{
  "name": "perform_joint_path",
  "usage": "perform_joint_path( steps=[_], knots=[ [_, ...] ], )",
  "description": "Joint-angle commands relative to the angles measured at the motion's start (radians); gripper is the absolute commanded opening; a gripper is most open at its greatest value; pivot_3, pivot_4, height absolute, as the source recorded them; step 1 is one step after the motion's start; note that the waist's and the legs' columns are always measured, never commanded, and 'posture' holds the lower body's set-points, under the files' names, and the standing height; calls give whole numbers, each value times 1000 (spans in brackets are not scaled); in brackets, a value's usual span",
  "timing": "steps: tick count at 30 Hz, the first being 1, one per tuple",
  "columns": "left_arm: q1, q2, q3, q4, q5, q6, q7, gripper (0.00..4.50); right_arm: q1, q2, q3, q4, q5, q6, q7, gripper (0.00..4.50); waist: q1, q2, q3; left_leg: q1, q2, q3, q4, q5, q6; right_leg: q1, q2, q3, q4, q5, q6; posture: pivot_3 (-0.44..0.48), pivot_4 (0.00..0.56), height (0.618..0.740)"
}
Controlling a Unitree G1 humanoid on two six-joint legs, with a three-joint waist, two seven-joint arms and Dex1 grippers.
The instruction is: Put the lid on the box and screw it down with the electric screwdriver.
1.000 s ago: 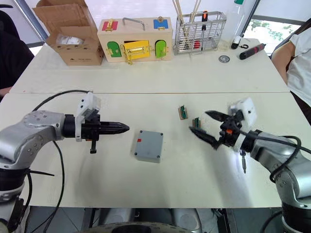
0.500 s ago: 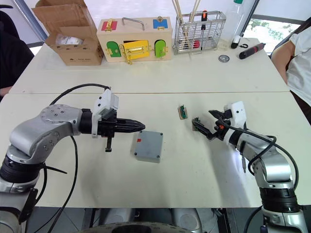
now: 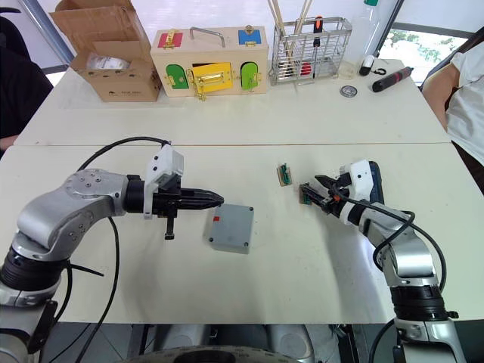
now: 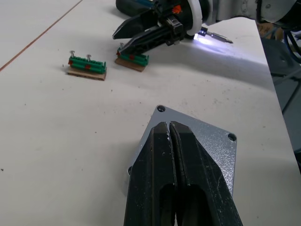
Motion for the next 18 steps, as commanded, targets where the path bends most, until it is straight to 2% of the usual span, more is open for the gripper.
perform_joint_path(
  steps=[1, 11, 14, 16, 18],
  knots=[
    [7, 10, 23, -17, 3, -21, 2, 0, -2, 8, -16, -32, 5, -13, 0, 1754, 0, 0, 0, 0, 0, 0, 0, 0, 0, 0, 0, 0, 0, 0, 0, 0, 150, 740],
    [25, 9, 18, -18, 7, -25, 16, 0, -1, 18, -13, -36, 5, -10, -2, 1754, 0, 0, 0, 0, 0, 0, 0, 0, 0, 0, 0, 0, 0, 0, 0, 0, 150, 740],
    [32, 7, 14, -19, 10, -27, 20, 0, -2, 21, -11, -34, 2, -12, -4, 865, 0, 0, 0, 0, 0, 0, 0, 0, 0, 0, 0, 0, 0, 0, 0, 0, 150, 740],
    [32, 6, 13, -18, 12, -27, 21, 0, -5, 23, -9, -33, 1, -12, -4, 33, 0, 0, 0, 0, 0, 0, 0, 0, 0, 0, 0, 0, 0, 0, 0, 0, 150, 740],
    [34, 6, 12, -17, 14, -26, 21, 0, -5, 25, -9, -33, 1, -11, -5, 33, 0, 0, 0, 0, 0, 0, 0, 0, 0, 0, 0, 0, 0, 0, 0, 0, 150, 740]
  ],
)
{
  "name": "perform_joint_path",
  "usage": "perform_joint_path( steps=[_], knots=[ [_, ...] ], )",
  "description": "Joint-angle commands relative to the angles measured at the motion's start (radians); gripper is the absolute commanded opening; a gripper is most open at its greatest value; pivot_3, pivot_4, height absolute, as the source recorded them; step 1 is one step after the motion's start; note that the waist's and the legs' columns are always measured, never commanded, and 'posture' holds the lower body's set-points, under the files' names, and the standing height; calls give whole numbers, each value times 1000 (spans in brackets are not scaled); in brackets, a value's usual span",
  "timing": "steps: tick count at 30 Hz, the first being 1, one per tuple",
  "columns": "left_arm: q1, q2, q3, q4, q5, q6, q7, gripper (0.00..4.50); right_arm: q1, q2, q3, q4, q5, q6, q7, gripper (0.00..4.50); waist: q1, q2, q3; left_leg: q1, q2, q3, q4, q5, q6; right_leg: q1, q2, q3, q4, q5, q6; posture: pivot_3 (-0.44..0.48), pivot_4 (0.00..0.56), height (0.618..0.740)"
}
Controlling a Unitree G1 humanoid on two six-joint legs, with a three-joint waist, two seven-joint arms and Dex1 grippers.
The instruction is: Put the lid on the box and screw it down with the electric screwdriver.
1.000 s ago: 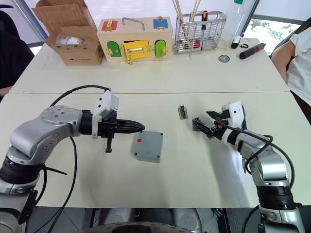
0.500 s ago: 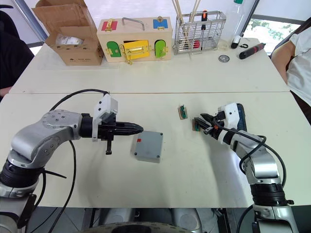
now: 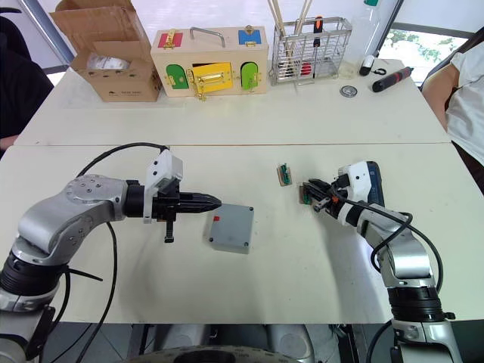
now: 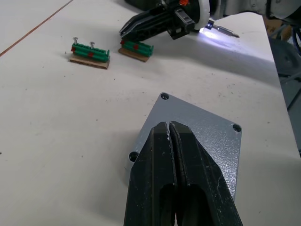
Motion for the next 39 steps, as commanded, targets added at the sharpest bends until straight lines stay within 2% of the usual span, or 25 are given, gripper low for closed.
perform_joint_path(
  steps=[1, 23, 28, 33, 39],
  knots=[
    [3, 2, 14, -17, 4, -17, 4, 0, -9, 10, -9, -31, 2, -9, -5, 33, 0, 0, 0, 0, 0, 0, 0, 0, 0, 0, 0, 0, 0, 0, 0, 0, 150, 740],
    [23, -7, 14, -24, -10, -4, 3, 0, 6, 2, -80, -118, 75, 53, -22, 33, 0, 0, 0, 0, 0, 0, 0, 0, 0, 0, 0, 0, 0, 0, 0, 0, 150, 740],
    [14, 5, 46, -38, -57, 29, -7, 0, 2, -33, -106, -295, 154, 131, -10, 33, 0, 0, 0, 0, 0, 0, 0, 0, 0, 0, 0, 0, 1, 0, 0, 0, 150, 740],
    [-12, 88, 36, -22, -32, -7, -87, 0, -36, -76, -1, -522, 239, 243, 19, 33, -3, 0, 0, 0, 0, -1, -1, 0, 0, -1, 0, 0, 1, 0, 0, 0, 150, 740],
    [-42, 110, 28, 4, -22, -24, -116, 0, -24, -53, 125, -514, 189, 214, 27, 33, 3, 0, 0, 0, -1, -1, 0, 0, 0, 1, -1, 0, 0, 0, 0, 0, 150, 740]
  ],
)
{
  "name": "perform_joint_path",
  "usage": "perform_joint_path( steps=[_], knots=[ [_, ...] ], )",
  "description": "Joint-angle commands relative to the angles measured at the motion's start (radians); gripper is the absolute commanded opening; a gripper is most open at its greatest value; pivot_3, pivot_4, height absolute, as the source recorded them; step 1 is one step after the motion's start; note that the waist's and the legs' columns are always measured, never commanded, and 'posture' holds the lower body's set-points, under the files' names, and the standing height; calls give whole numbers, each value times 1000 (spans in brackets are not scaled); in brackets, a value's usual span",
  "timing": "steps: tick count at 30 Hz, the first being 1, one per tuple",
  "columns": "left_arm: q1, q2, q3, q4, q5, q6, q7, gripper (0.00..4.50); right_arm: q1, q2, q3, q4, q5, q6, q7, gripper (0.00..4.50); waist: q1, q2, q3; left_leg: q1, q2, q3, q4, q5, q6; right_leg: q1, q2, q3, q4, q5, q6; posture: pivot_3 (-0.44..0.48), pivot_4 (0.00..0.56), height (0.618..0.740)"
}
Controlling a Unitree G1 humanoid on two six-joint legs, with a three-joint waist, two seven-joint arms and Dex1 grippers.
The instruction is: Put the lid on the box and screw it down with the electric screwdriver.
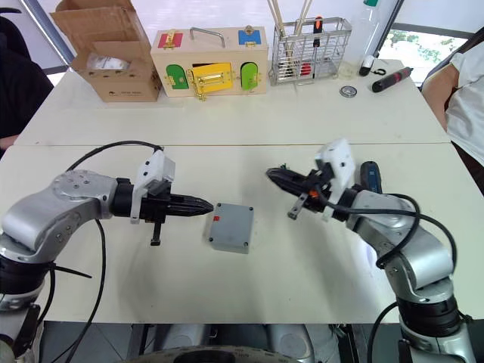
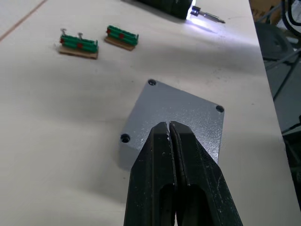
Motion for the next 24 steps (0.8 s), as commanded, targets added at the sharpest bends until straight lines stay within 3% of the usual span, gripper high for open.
perform_joint_path(
  steps=[1, 24],
  knots=[
    [-14, 12, 20, -18, -6, -8, -13, 0, 18, 1, 50, 0, -37, -45, 18, 33, -2, 0, 0, 0, 0, 0, 0, 0, 0, 0, 0, 0, 0, 0, 0, 0, 150, 740],
    [1, 8, 22, -68, -38, 53, 23, 0, 79, 7, 113, 40, -114, -114, 64, 33, -4, 0, 0, 0, 0, 0, 0, 0, 0, -1, 1, 0, 0, 0, 0, 0, 150, 740]
  ],
)
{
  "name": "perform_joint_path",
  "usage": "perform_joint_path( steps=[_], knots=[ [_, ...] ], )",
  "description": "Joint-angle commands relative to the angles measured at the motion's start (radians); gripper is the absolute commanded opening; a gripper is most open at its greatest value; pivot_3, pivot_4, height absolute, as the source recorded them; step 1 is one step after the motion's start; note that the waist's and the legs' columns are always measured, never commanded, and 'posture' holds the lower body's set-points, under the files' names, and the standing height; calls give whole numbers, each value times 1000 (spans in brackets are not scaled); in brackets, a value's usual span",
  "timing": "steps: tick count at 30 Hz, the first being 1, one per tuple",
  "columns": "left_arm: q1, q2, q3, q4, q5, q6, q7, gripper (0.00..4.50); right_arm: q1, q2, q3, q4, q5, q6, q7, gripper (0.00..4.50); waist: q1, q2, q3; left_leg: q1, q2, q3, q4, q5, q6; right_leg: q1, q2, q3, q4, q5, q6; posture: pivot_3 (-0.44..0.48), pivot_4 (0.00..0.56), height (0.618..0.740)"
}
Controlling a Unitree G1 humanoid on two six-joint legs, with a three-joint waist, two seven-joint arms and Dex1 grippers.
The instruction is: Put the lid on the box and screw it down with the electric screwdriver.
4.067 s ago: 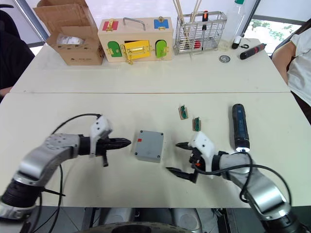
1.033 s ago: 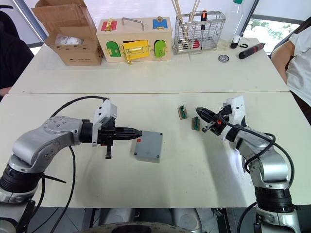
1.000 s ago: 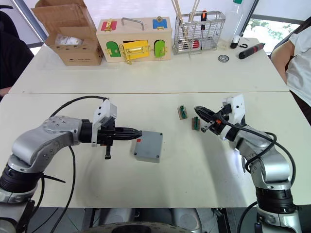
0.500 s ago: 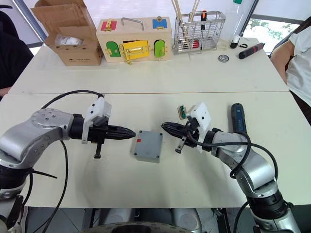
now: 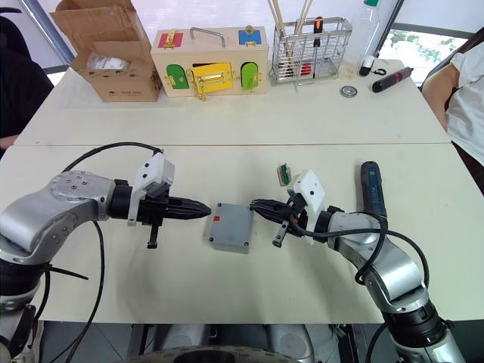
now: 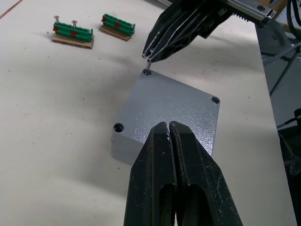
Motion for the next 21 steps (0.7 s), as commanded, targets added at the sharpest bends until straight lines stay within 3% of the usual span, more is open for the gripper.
perform_joint_path(
  steps=[1, 21],
  knots=[
    [-17, -3, 20, -27, -18, 5, 7, 0, -2, 8, -6, -16, 4, -13, 0, 33, 0, 0, 0, 0, 0, 0, 0, 0, 0, 0, 0, 0, 0, 0, 0, 0, 150, 740],
    [-23, -9, 21, -33, -24, 21, 33, 0, -5, 18, 16, 0, -3, -8, 9, 33, 0, 0, 0, 0, 0, 0, 0, 0, 0, 0, 0, 0, 0, 0, 0, 0, 150, 740]
  ],
)
